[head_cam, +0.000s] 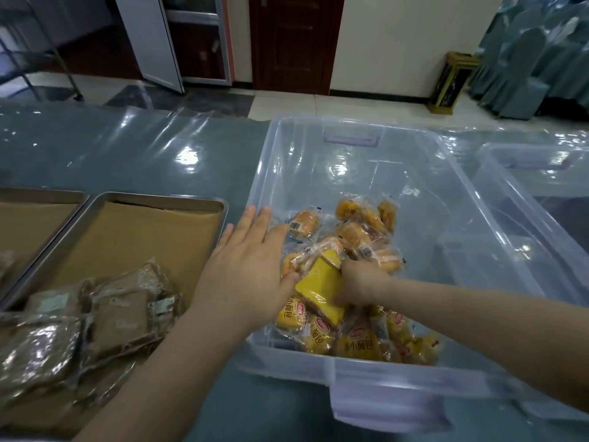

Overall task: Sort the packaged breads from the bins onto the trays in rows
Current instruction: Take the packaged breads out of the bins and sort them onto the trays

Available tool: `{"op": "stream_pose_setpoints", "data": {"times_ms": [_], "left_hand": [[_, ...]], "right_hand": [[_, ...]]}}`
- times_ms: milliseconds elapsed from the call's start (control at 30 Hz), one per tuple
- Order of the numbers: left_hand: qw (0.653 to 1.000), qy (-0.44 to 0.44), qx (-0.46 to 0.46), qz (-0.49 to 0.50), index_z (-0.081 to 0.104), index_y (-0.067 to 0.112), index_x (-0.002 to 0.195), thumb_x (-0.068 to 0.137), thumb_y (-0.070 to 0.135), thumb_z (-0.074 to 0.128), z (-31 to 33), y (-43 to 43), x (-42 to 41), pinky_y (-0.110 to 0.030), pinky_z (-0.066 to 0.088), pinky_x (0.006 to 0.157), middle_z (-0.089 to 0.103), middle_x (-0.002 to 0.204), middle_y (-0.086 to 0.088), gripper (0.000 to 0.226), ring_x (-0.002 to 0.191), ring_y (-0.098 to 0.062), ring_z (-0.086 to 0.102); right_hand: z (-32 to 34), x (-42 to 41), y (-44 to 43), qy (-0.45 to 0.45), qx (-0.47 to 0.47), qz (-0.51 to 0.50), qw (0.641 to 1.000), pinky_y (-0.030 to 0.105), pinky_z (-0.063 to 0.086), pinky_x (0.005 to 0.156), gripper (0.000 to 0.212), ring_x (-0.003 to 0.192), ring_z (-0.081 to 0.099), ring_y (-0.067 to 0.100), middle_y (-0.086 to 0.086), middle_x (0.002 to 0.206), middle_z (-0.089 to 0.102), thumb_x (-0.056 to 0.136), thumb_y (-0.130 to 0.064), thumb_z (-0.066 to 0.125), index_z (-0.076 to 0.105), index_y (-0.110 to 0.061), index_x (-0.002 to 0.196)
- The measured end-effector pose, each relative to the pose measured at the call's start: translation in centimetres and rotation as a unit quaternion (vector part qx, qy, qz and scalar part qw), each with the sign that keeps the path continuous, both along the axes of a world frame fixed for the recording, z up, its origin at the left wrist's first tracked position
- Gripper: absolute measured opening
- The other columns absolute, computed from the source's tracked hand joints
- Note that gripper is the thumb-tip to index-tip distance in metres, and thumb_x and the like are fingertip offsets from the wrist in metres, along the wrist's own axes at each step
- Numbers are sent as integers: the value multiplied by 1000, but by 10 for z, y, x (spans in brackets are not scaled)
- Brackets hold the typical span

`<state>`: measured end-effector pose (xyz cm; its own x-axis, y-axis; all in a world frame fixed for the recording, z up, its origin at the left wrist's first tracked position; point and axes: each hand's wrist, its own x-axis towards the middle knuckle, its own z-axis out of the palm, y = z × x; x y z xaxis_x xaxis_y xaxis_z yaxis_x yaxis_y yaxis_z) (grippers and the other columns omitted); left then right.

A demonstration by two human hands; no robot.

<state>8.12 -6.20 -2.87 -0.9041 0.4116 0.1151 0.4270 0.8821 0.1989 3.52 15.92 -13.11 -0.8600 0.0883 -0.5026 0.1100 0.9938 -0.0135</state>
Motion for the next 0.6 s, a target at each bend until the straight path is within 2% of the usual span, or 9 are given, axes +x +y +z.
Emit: {"op": "stream_pose_setpoints", "data": {"times_ms": [100, 167, 233, 267, 333, 400, 500, 600], "left_hand": [[1000, -10, 4, 0, 15, 24, 147, 91, 52, 39, 2, 2, 0, -34, -4, 112, -1, 158, -2, 67, 143, -17, -12], [1000, -11, 5, -2, 16, 24, 146, 91, 51, 40, 3, 2, 0, -34, -3, 112, 0, 158, -2, 66, 143, -18, -12], [1000, -10, 3, -4, 17, 23, 147, 91, 51, 40, 4, 2, 1, -34, -2, 112, 2, 158, -1, 66, 143, -18, -12], [1000, -11, 3, -3, 17, 23, 147, 91, 51, 40, 4, 2, 1, -34, -2, 112, 2, 158, -1, 66, 143, -18, -11], [1000, -15, 3, 0, 17, 24, 147, 91, 51, 40, 4, 2, 1, -35, -1, 113, 3, 158, -1, 66, 143, -18, -11], [1000, -19, 6, 1, 16, 24, 147, 92, 51, 40, 4, 2, 1, -35, 0, 113, 4, 158, 0, 66, 143, -17, -9], [999, -29, 29, 4, 18, 25, 147, 92, 49, 42, 5, 1, 1, -34, 2, 114, 8, 157, 2, 65, 143, -15, -6], [991, -38, 130, 13, 21, 30, 146, 92, 44, 47, 8, -3, 4, -30, 6, 112, 15, 156, 8, 62, 142, -9, 4]], "right_hand": [[4, 0, -1, 48, 3, 0, 999, 45, 47, 92, 69, 112, 48, 32, 9, 121, 52, 66, -52, 75, 48, -20, 121], [10, 0, -2, 92, -14, 10, 996, 39, 49, 81, 59, 101, 52, 28, 8, 117, 53, 68, -41, 78, 50, -20, 115], [17, -1, -4, 139, -34, 44, 989, 30, 44, 67, 49, 88, 50, 22, 5, 113, 52, 70, -28, 78, 52, -19, 111], [20, -2, -4, 157, -45, 60, 985, 29, 44, 66, 47, 86, 50, 21, 5, 112, 52, 71, -23, 78, 52, -18, 111], [29, -5, -4, 180, -64, 78, 978, 32, 48, 74, 45, 93, 52, 23, 6, 113, 52, 73, -17, 76, 53, -17, 111], [41, -8, -5, 195, -72, 88, 974, 35, 48, 74, 41, 93, 53, 26, 6, 110, 52, 74, -16, 76, 51, -17, 107], [65, -13, -6, 225, -96, 94, 965, 30, 40, 61, 36, 82, 51, 22, 0, 97, 46, 72, -17, 74, 44, -24, 90], [98, -14, -1, 265, -114, 85, 954, 27, 31, 51, 38, 70, 46, 15, -6, 84, 39, 69, -21, 76, 41, -25, 84]]}}
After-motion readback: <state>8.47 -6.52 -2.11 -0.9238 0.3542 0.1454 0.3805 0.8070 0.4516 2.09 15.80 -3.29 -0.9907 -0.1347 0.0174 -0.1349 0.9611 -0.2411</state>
